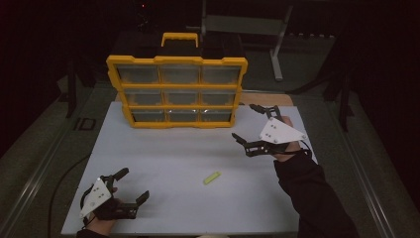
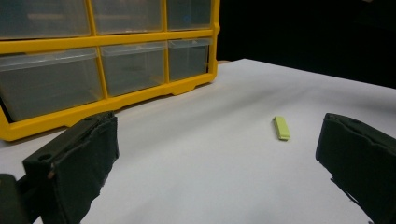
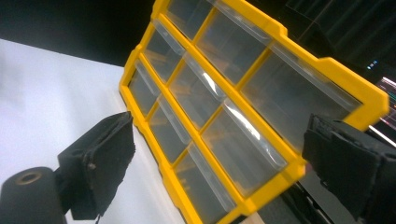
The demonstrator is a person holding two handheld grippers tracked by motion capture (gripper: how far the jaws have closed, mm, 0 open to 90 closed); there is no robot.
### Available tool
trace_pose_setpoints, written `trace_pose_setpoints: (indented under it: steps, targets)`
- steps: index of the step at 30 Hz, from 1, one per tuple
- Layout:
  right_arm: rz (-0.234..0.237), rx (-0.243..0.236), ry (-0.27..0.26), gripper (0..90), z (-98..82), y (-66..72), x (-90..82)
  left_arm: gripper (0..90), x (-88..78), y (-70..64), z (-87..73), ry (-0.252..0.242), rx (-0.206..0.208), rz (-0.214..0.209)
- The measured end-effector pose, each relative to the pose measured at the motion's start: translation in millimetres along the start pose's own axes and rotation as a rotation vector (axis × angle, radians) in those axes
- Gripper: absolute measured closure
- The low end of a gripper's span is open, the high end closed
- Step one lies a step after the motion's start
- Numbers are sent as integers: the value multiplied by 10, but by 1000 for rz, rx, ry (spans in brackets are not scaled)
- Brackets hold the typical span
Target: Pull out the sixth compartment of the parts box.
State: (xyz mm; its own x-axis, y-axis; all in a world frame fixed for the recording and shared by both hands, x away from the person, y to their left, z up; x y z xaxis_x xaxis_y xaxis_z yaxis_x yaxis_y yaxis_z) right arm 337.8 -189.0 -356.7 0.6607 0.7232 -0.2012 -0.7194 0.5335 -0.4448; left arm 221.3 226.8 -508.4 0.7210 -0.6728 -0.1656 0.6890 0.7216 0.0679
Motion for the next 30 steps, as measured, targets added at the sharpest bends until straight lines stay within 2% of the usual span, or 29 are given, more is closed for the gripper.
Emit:
trace_pose_setpoints:
  steps: [8,9,10,12,17,21,25,28,30]
  targets:
    - [22,-17,-18,93,64,-19,198,3,-5,-3,0,-1,-2,1]
    - [38,-30,-18,95,72,-26,226,3,-5,-3,-1,-1,-3,0]
    - [41,-55,-20,133,79,-30,250,3,-5,-2,-1,-1,-2,-2]
    - [45,-92,-18,134,95,-39,304,3,-8,-1,0,-5,-3,-4]
    - [70,-123,-4,135,122,-54,432,3,-11,-4,-1,-1,3,-4]
    - [96,-105,34,142,118,-78,539,3,-12,-7,0,-4,3,-5]
    - [123,-55,85,160,91,-114,625,3,-13,-6,-4,-2,2,-7]
    - [122,-51,119,148,61,-124,685,3,-15,-7,-3,-4,1,-7]
    - [120,-68,139,173,38,-124,733,3,-15,-5,-4,-3,-2,-8]
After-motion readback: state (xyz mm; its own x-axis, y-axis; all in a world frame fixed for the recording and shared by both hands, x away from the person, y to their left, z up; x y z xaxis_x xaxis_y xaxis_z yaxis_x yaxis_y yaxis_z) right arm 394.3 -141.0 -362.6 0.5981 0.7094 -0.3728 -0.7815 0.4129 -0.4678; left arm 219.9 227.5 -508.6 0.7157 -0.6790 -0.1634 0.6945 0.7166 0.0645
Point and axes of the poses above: each handheld gripper's, and its own axes: x roughly forward along the jaws, z roughly out of its top, y roughly to its left, the point moved 2 cm from there along x, roughly forward along the jaws, and after that the axes turned 5 degrees about x, right-handed, at the moved point
